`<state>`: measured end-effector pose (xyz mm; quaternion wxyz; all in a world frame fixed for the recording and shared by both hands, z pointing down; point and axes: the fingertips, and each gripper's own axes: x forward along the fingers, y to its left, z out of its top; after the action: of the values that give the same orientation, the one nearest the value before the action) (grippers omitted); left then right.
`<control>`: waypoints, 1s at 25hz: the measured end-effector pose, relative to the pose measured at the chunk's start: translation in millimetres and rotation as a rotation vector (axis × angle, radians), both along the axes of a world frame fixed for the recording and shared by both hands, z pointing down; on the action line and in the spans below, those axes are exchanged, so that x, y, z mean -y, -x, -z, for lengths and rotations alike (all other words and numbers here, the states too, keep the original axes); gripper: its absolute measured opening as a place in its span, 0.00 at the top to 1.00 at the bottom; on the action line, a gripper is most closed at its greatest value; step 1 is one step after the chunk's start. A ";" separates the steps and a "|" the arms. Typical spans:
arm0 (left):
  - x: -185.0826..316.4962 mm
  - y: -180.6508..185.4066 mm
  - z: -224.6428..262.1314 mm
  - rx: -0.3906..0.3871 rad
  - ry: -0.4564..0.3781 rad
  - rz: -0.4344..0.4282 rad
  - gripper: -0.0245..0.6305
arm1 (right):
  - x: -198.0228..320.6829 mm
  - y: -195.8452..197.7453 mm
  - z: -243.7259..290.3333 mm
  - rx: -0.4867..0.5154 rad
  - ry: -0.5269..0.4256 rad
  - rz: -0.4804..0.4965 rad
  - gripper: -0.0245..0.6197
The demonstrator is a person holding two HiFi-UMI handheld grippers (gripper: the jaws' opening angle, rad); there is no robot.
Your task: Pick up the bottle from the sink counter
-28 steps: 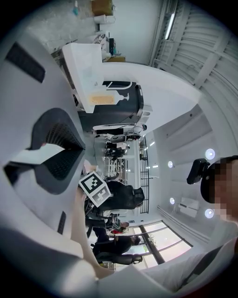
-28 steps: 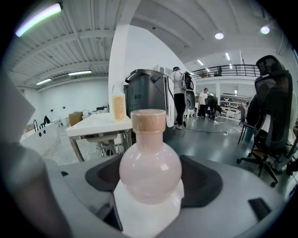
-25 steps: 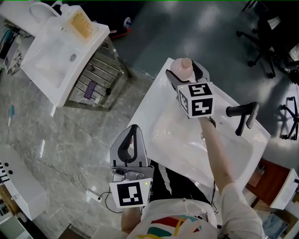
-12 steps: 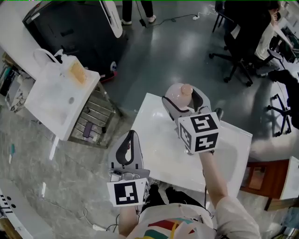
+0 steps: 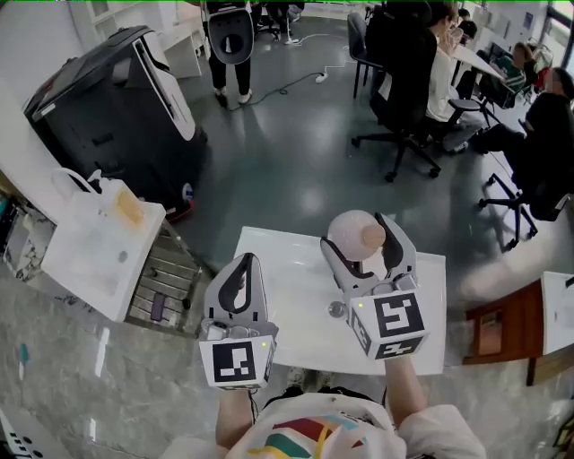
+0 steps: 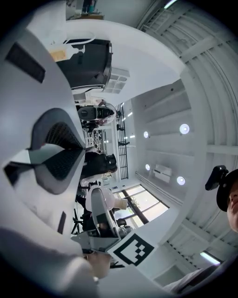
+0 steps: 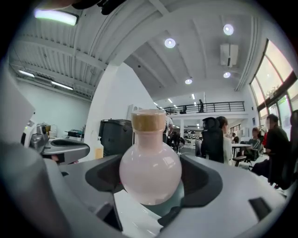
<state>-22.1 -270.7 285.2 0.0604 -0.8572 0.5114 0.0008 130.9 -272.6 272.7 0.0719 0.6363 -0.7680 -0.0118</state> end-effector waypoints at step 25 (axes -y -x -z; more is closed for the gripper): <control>-64.2 -112.4 9.8 0.004 -0.063 -0.289 0.93 | -139.3 -80.8 -17.3 0.033 -0.076 -0.299 0.36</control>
<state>90.3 -206.5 275.4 0.0875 -0.9195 0.3824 0.0237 211.7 -133.3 290.0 0.0363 0.7461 -0.6646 -0.0194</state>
